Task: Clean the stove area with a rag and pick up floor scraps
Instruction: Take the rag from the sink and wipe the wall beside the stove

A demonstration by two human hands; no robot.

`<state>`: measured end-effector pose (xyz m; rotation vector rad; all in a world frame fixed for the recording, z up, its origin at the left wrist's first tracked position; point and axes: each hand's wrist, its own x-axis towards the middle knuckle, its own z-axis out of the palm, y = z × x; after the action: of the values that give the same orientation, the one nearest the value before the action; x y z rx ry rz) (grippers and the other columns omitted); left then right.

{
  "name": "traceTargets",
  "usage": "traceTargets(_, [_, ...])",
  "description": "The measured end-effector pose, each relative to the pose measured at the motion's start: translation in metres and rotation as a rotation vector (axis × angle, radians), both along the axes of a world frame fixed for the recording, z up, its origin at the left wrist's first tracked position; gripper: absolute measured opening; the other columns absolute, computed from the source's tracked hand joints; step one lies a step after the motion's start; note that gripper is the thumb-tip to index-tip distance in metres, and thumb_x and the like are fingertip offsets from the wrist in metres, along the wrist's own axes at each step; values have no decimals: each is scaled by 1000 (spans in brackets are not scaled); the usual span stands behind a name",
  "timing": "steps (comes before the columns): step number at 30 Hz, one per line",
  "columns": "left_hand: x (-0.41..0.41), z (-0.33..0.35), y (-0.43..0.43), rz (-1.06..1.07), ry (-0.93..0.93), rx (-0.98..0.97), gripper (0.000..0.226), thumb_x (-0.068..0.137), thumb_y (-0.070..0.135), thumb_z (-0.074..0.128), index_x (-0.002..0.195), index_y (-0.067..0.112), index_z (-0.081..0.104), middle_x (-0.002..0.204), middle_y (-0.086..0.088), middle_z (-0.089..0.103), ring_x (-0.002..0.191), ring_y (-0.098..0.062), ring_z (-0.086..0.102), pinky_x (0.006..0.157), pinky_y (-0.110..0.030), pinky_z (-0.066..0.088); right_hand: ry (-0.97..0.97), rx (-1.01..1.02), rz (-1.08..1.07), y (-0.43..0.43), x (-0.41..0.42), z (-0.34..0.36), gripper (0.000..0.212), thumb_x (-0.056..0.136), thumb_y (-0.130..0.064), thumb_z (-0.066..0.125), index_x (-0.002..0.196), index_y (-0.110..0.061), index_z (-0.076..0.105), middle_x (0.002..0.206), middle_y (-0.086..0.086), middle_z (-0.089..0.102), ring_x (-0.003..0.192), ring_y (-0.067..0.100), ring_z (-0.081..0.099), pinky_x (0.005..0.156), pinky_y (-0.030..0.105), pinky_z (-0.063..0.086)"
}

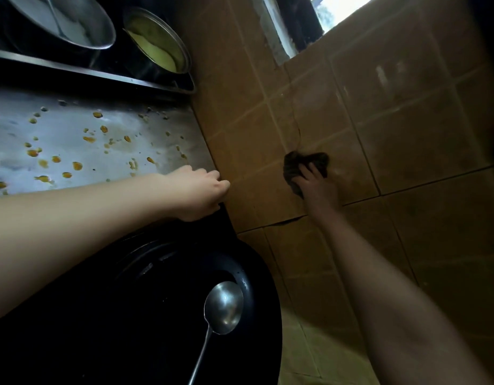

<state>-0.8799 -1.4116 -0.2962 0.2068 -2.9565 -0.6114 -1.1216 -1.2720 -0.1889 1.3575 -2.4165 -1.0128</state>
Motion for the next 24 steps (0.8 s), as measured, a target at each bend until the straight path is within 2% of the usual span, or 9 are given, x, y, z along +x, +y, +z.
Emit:
traceTargets(3, [2, 3, 15, -1, 2, -11, 35, 95, 42, 40, 122, 19, 41, 116, -7, 48, 106, -29, 54, 83, -39, 42, 17, 1, -11, 17, 2, 4, 34, 96, -11, 43, 128, -21, 51, 156, 3, 25, 146, 23, 14, 108, 44, 30])
traceTargets(6, [7, 7, 26, 3, -17, -25, 35, 95, 42, 40, 121, 19, 41, 116, -8, 48, 106, -29, 55, 87, -41, 45, 32, 11, -16, 40, 4, 9, 39, 94, -5, 45, 129, -23, 49, 156, 2, 23, 146, 23, 12, 109, 43, 29])
traceTargets(12, [15, 19, 67, -4, 12, -47, 35, 94, 43, 41, 121, 20, 41, 117, -7, 47, 107, -28, 54, 85, -40, 45, 8, -10, -32, 109, 17, 15, 38, 96, -9, 43, 131, -21, 50, 155, 4, 26, 146, 23, 15, 105, 44, 33])
traceTargets(15, [17, 26, 92, -20, 27, -68, 36, 95, 43, 40, 123, 20, 39, 117, -7, 47, 109, -28, 54, 86, -42, 45, 28, 6, -58, 147, 21, 18, 41, 96, -8, 42, 134, -22, 48, 156, 4, 24, 146, 22, 13, 109, 42, 30])
traceTargets(21, [19, 40, 136, -20, 34, -90, 40, 96, 44, 39, 129, 23, 36, 120, -5, 46, 111, -27, 53, 85, -39, 45, 101, 43, -112, 220, 34, 31, 52, 87, -5, 57, 134, -24, 46, 156, 2, 23, 146, 22, 14, 108, 44, 27])
traceTargets(24, [20, 47, 157, -35, 56, -121, 42, 97, 44, 37, 132, 22, 35, 121, -5, 46, 111, -27, 54, 83, -38, 44, 114, 41, -152, 253, 41, 39, 52, 89, -1, 53, 135, -25, 46, 157, -1, 20, 147, 20, 10, 110, 44, 26])
